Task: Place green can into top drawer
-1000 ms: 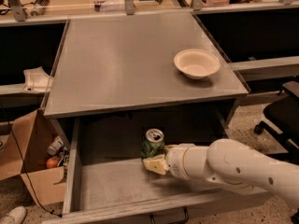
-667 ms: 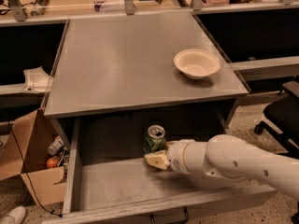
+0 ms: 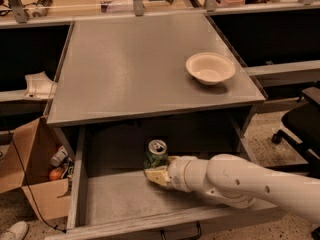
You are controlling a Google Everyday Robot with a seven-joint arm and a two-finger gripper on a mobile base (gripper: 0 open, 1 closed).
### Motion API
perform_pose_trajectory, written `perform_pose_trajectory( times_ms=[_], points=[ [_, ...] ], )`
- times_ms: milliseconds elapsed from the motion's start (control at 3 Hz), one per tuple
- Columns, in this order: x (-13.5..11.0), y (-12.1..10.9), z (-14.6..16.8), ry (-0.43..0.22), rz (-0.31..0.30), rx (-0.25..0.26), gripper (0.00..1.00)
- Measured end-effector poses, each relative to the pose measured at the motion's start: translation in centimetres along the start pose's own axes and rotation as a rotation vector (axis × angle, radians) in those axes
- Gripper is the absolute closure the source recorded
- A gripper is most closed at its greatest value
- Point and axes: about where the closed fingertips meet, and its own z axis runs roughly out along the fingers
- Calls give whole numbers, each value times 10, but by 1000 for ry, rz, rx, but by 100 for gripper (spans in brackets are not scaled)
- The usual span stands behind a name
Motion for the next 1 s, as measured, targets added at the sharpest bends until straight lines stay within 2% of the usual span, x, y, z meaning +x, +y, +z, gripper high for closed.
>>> perform_pose_trajectory(
  times_ms=[333, 1000],
  points=[
    [5, 3, 1, 3, 7, -1, 100],
    [5, 3, 1, 3, 7, -1, 50]
  ],
)
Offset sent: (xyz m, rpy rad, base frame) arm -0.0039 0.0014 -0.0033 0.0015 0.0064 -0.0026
